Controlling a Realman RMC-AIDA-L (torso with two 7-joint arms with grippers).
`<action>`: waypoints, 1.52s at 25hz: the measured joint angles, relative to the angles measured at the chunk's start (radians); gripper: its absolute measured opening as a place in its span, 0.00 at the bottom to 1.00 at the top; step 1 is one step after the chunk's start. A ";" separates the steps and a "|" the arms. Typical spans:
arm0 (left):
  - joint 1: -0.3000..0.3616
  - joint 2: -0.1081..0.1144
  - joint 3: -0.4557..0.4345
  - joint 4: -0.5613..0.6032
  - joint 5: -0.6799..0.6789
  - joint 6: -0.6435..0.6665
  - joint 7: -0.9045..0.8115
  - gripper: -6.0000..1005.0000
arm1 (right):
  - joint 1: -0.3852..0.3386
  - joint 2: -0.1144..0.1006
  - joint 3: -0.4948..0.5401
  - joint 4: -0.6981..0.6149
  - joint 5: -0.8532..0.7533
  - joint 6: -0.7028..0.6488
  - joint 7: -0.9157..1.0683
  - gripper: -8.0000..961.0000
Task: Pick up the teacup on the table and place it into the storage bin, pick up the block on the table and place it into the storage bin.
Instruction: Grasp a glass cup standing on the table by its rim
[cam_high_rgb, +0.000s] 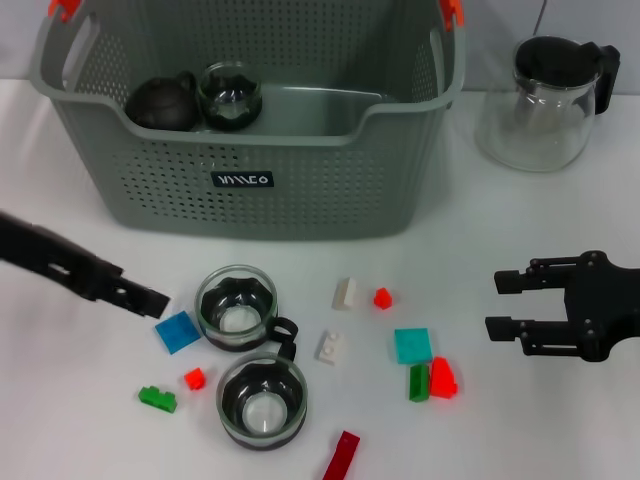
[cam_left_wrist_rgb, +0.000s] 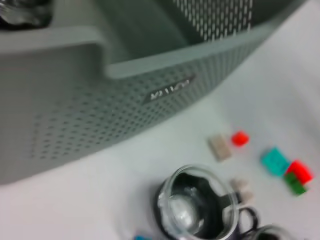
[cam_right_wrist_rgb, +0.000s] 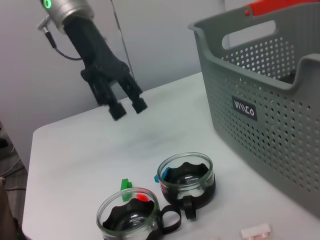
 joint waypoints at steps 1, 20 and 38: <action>-0.019 -0.009 0.044 0.011 0.042 -0.011 -0.016 0.83 | 0.001 0.001 0.001 0.000 0.001 0.000 0.000 0.67; -0.100 -0.066 0.451 -0.161 0.224 -0.351 -0.240 0.79 | 0.011 0.008 0.011 0.008 -0.002 -0.002 0.014 0.67; -0.103 -0.066 0.463 -0.230 0.293 -0.348 -0.229 0.79 | 0.007 0.003 0.011 0.009 -0.002 -0.002 0.014 0.67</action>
